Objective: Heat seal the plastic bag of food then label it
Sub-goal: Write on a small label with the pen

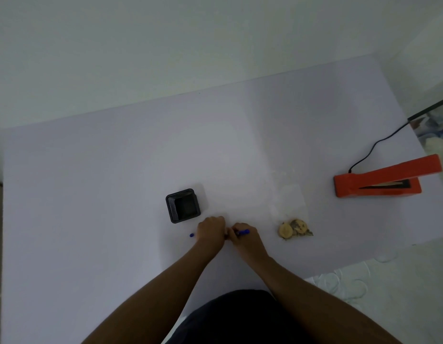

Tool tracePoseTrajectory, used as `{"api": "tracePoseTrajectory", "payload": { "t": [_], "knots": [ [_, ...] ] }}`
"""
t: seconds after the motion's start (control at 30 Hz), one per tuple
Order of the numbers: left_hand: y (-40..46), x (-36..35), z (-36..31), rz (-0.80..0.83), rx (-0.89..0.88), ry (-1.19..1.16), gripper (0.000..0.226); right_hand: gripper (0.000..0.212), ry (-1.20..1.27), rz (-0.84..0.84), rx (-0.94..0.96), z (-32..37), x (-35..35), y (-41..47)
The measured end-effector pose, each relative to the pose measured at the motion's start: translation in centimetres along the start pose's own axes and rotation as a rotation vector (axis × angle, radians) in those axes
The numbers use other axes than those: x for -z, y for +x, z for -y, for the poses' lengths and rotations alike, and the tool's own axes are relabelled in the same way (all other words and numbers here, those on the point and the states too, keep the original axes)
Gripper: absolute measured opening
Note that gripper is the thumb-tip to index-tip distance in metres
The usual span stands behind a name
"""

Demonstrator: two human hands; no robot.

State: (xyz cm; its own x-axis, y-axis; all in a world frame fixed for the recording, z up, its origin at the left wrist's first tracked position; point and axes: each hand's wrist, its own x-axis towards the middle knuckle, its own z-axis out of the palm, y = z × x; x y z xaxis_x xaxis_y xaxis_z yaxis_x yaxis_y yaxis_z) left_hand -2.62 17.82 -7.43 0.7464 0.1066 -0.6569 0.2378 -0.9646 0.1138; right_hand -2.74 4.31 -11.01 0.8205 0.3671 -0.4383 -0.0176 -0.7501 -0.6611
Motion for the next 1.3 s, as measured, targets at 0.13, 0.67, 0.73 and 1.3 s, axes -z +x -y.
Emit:
{"api": "tracePoseTrajectory", "payload": {
  "t": [0.13, 0.67, 0.73, 1.3],
  "knots": [
    [0.07, 0.02, 0.05, -0.004, -0.005, 0.011, 0.01, 0.025, 0.032, 0.046, -0.014, 0.16, 0.11, -0.04],
    [0.12, -0.15, 0.07, 0.011, 0.009, 0.016, 0.018, 0.028, 0.125, -0.072, -0.081, 0.21, 0.15, 0.03],
    [0.17, -0.14, 0.06, 0.015, 0.009, 0.021, 0.019, 0.03, 0.151, -0.097, -0.086, 0.4, 0.25, 0.05],
    [0.27, 0.07, 0.13, 0.043, 0.014, 0.001, 0.033, 0.034, 0.148, -0.142, -0.07, 0.8, 0.58, -0.3]
  ]
}}
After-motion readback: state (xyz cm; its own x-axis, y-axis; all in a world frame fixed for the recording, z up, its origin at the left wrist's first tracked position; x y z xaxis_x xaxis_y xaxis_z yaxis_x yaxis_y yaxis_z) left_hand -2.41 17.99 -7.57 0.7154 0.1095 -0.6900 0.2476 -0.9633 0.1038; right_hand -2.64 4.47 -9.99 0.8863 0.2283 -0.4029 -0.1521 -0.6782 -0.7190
